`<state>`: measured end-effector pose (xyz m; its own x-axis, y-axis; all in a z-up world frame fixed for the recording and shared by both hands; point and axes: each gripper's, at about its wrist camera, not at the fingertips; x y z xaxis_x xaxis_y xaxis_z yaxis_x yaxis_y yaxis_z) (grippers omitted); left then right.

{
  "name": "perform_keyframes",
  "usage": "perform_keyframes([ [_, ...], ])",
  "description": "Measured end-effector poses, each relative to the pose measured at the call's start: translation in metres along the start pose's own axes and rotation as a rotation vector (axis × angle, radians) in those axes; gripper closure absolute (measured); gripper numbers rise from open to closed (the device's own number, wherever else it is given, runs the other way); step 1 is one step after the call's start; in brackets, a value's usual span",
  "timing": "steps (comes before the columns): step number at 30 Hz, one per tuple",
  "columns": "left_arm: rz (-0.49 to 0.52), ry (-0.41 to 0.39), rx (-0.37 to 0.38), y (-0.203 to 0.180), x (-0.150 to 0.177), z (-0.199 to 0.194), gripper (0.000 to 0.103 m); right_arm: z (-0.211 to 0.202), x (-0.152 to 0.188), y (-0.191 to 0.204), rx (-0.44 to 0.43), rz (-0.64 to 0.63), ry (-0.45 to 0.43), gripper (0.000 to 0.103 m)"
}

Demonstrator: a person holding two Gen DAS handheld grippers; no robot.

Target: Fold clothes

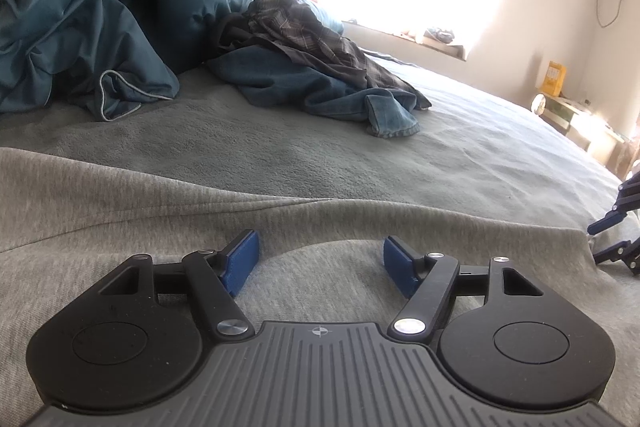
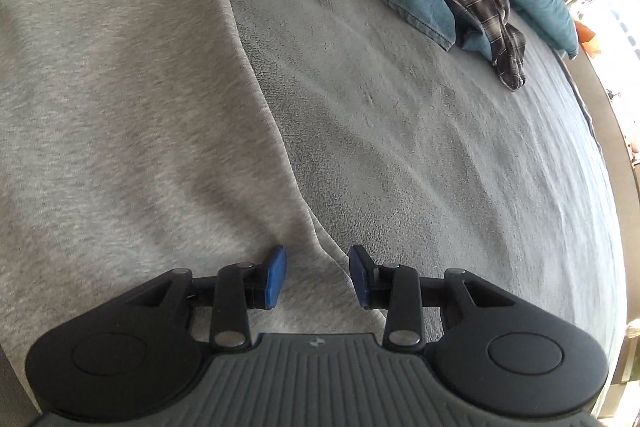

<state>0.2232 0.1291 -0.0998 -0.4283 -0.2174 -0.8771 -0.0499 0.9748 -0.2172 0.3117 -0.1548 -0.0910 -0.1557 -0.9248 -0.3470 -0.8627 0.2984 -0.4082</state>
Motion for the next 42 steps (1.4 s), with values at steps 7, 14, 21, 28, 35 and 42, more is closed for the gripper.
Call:
perform_keyframes([
  [7,-0.003,-0.002,0.002,0.000,0.000,0.000,0.033,-0.001,-0.004,0.010,0.030,0.014,0.036,0.088],
  [14,-0.008,-0.003,0.004,0.000,0.001,0.000,0.033,-0.005,-0.005,0.043,0.307,-0.170,0.011,0.099],
  [21,-0.009,-0.002,0.004,0.001,0.000,0.000,0.033,0.027,0.003,0.042,0.434,-0.131,0.012,0.100],
  [28,0.002,-0.003,-0.004,-0.001,0.001,0.000,0.033,-0.017,0.040,-0.006,0.609,0.295,-0.147,0.078],
  [35,0.007,-0.003,-0.007,-0.002,0.001,-0.001,0.033,-0.051,0.081,-0.020,0.375,0.616,-0.225,0.079],
  [42,0.002,-0.004,-0.004,0.000,0.000,0.000,0.033,-0.015,0.115,-0.070,0.368,0.814,-0.113,0.080],
])
Point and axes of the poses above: each gripper's, at about its wrist camera, not at the fingertips, and z roughly the way its jaws point, y to its left, x to its underside, and after that the axes turned 4 degrees about -y, right-handed
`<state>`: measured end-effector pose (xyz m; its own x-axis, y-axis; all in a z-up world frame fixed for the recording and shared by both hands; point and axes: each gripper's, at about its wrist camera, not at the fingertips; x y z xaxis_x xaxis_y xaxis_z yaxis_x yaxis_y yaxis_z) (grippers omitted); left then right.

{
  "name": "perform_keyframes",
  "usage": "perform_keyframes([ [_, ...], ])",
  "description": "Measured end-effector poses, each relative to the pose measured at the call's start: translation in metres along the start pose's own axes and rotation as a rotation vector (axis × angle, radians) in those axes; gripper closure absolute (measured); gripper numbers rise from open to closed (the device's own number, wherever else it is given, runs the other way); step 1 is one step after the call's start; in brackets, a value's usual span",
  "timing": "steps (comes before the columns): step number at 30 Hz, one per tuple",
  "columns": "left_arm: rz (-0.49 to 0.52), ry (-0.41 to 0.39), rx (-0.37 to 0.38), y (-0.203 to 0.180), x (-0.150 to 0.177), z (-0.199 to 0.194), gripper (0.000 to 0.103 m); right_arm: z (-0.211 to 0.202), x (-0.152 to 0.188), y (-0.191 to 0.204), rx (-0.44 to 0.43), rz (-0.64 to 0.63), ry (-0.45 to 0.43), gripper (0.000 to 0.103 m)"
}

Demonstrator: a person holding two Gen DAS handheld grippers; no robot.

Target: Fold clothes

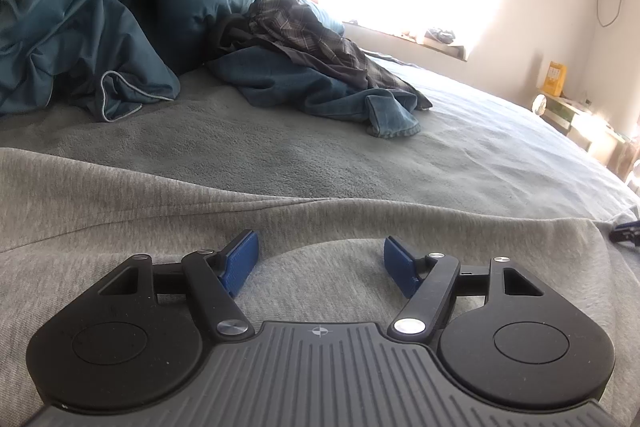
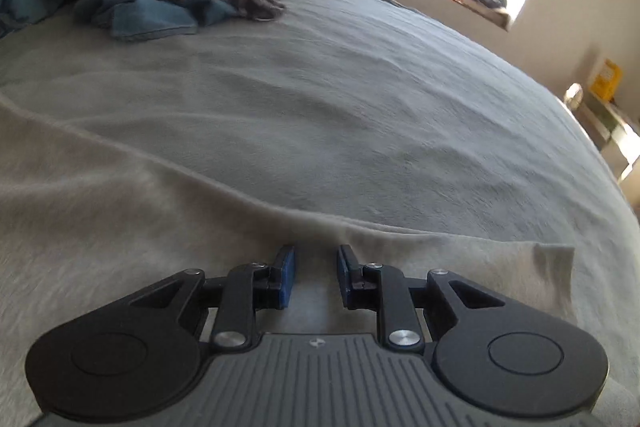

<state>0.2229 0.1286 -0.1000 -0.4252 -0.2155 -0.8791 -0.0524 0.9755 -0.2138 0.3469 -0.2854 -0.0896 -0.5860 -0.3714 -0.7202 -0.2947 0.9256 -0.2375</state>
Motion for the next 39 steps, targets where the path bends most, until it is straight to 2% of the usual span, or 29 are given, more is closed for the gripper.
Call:
perform_keyframes([
  [1,-0.001,0.000,0.000,0.000,0.000,0.000,0.033,0.010,-0.004,-0.017,0.045,0.044,0.013,0.080],
  [5,-0.004,0.001,0.002,0.001,0.000,0.000,0.033,0.033,-0.004,-0.080,0.323,0.143,0.086,0.080],
  [8,-0.007,0.001,0.004,0.001,0.000,0.000,0.033,0.000,0.002,-0.121,0.446,0.336,0.001,0.078],
  [10,-0.007,0.001,0.003,0.001,0.000,0.001,0.033,-0.049,0.017,-0.140,0.445,0.517,-0.135,0.074],
  [11,-0.006,0.001,0.002,0.001,0.000,0.001,0.033,-0.074,0.027,-0.147,0.442,0.595,-0.178,0.065],
  [12,-0.005,0.001,0.001,0.001,0.000,0.001,0.033,-0.098,0.039,-0.152,0.438,0.667,-0.211,0.063],
  [14,-0.006,0.000,0.000,0.000,0.001,0.001,0.032,-0.140,0.066,-0.156,0.416,0.784,-0.237,0.063],
  [17,-0.004,-0.001,-0.001,0.000,0.001,0.001,0.032,-0.189,0.111,-0.158,0.337,0.950,-0.218,0.061],
  [22,-0.003,-0.011,0.002,0.001,0.002,0.001,0.031,-0.207,0.171,-0.176,0.200,1.258,-0.139,0.060],
  [26,-0.023,-0.016,0.014,0.003,0.001,0.001,0.030,-0.181,0.189,-0.193,0.194,1.397,-0.106,0.060],
  [29,-0.024,-0.016,0.015,0.003,0.001,0.002,0.030,-0.174,0.192,-0.199,0.200,1.418,-0.132,0.060],
  [31,-0.022,-0.015,0.016,0.003,0.001,0.002,0.029,-0.174,0.185,-0.196,0.222,1.369,-0.149,0.060],
  [35,-0.019,-0.014,0.017,0.003,0.001,0.002,0.028,-0.172,0.160,-0.183,0.297,1.159,-0.159,0.061],
  [39,-0.017,-0.014,0.016,0.002,0.001,0.002,0.028,-0.167,0.137,-0.167,0.362,0.948,-0.128,0.070],
])
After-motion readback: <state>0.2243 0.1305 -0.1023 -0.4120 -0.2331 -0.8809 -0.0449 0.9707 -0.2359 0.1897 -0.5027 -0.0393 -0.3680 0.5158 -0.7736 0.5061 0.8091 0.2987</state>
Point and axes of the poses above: each gripper's, at about its wrist camera, not at the fingertips, and z roughly the way its jaws point, y to its left, x to its underside, and after that the axes turned 4 degrees about -y, right-handed
